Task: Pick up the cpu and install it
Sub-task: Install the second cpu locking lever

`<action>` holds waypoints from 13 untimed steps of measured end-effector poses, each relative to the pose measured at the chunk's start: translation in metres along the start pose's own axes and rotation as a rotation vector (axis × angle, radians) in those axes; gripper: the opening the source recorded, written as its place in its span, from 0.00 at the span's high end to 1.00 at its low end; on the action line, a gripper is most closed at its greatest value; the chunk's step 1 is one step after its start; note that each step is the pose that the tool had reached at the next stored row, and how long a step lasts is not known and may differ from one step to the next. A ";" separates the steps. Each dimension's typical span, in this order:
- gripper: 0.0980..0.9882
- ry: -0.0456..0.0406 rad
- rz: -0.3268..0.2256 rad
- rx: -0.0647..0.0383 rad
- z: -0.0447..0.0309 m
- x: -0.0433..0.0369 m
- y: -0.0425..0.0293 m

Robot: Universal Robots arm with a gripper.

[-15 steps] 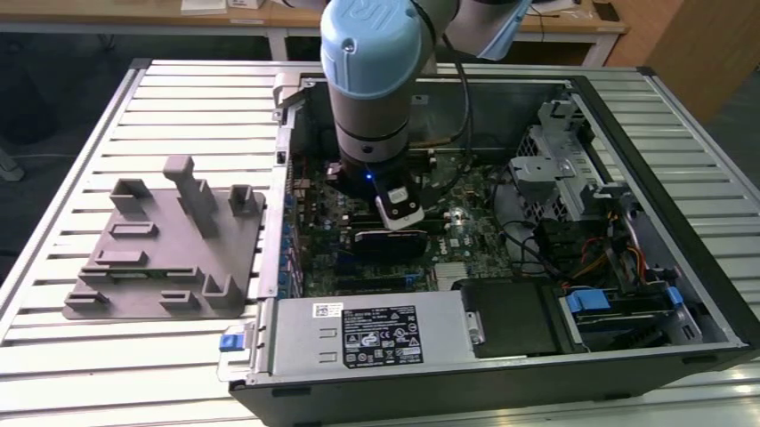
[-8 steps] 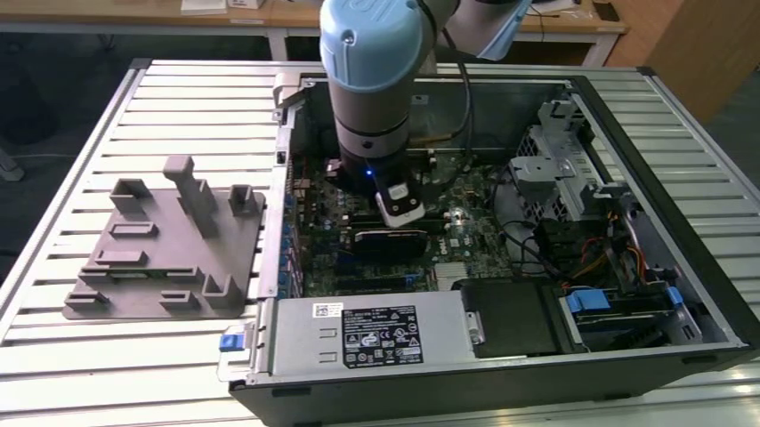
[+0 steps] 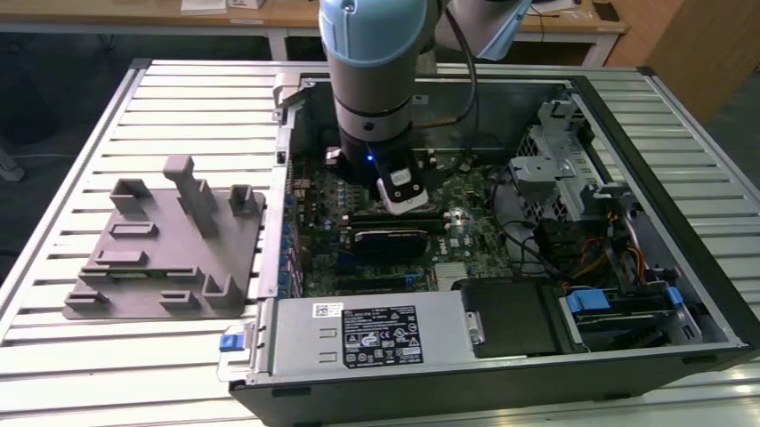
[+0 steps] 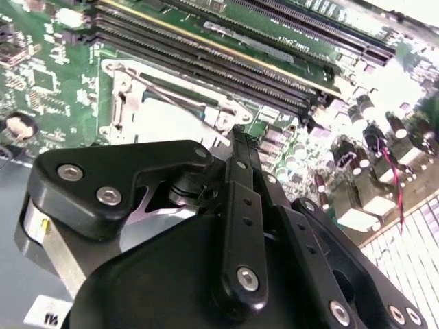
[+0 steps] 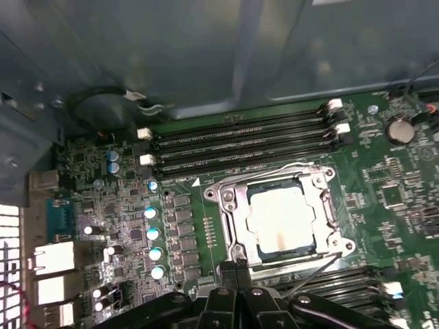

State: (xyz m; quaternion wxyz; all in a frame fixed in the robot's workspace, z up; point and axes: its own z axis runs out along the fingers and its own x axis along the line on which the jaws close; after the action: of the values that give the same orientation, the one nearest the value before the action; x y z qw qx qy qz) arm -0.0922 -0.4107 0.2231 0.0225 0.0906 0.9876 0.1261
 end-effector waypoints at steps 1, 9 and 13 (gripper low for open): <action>0.99 0.0000 0.000 0.000 -0.0025 -0.0002 0.0007; 0.99 -0.0001 0.000 0.000 -0.0179 -0.0017 0.0049; 0.99 -0.0006 0.000 0.003 -0.0235 -0.0035 0.0067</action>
State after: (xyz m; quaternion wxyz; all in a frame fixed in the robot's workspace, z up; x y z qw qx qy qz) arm -0.0892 -0.4107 0.2475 0.0226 0.0906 0.9878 0.1245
